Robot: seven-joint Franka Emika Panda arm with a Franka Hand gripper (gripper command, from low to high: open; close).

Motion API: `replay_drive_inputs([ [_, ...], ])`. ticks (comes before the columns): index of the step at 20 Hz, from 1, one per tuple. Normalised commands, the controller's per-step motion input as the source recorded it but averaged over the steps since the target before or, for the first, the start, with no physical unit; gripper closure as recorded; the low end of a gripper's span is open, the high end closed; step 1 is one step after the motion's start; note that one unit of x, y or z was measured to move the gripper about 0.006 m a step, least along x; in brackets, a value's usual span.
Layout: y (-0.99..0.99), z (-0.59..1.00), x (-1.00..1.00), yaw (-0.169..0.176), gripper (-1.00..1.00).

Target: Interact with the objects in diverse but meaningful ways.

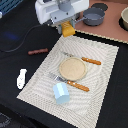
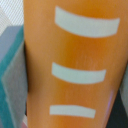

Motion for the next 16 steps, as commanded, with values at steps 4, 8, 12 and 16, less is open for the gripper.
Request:
replay_drive_inputs([
  [4, 0.10, 0.00, 0.92, -0.028, 1.00],
  [8, 0.22, 0.00, 0.92, -0.021, 1.00],
  [12, 0.34, -0.03, 0.87, -0.011, 1.00],
  [16, 0.41, -0.09, 0.78, -0.019, 1.00],
])
